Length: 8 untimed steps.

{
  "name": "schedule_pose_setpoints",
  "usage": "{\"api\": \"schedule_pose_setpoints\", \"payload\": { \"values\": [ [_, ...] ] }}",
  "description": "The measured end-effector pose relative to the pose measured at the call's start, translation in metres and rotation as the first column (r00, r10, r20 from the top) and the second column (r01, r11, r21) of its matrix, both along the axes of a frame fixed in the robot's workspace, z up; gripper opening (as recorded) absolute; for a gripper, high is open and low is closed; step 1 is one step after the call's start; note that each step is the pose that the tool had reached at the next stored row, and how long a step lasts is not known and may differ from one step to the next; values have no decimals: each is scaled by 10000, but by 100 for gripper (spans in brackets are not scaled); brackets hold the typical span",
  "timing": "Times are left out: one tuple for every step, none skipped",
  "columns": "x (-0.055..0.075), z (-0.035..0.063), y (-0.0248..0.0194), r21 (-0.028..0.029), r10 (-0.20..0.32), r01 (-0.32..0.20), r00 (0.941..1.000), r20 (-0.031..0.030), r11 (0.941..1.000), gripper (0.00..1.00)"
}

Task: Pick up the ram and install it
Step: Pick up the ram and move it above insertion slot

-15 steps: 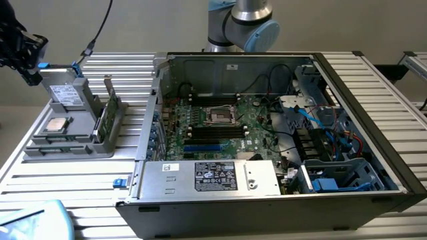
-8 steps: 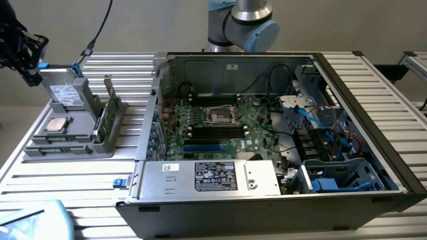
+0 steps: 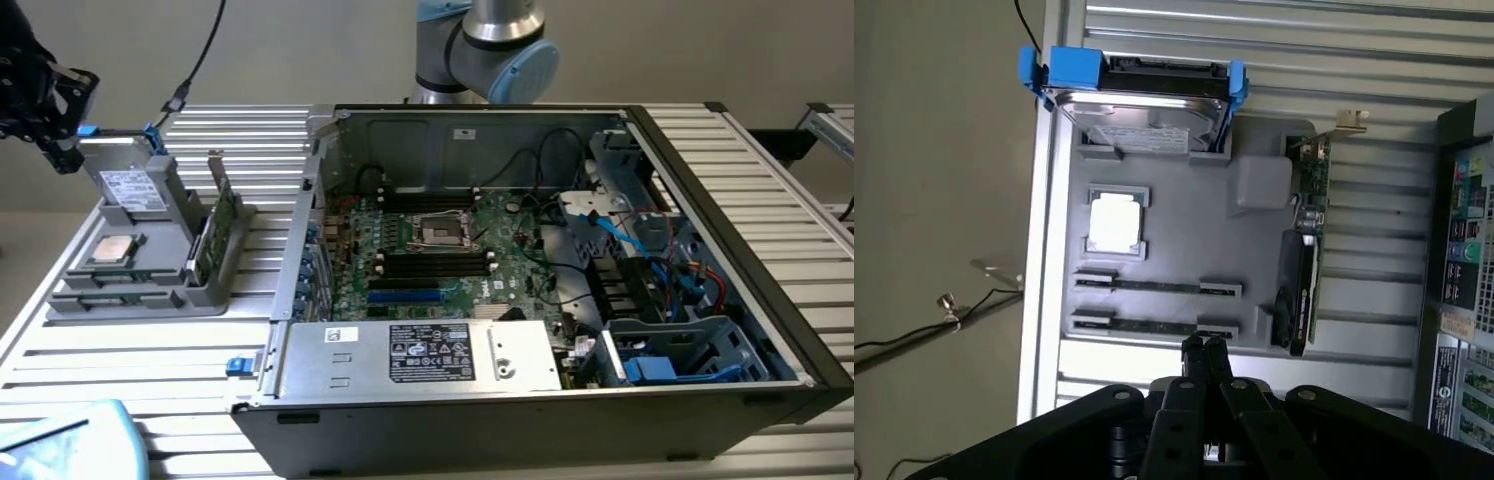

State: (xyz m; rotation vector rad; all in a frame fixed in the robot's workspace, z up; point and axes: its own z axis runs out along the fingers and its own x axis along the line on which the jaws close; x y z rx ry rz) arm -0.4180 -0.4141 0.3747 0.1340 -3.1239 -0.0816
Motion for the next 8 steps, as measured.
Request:
{"api": "schedule_pose_setpoints", "payload": {
  "values": [
    [0,-1,0,0,120,-120,9999,1,9999,11],
    [-1,-1,0,0,256,-256,9997,0,9997,11],
    [-1,-2,0,0,418,-418,9991,1,9991,11],
    [-2,-2,0,0,579,-579,9983,1,9983,11],
    [-3,-2,-1,0,747,-747,9972,0,9972,11],
    [-3,-2,-1,0,912,-912,9958,0,9958,11],
    [-4,-3,-1,0,1105,-1105,9939,0,9939,11],
    [-5,-4,0,1,1284,-1284,9917,2,9917,11]
  ]
}}
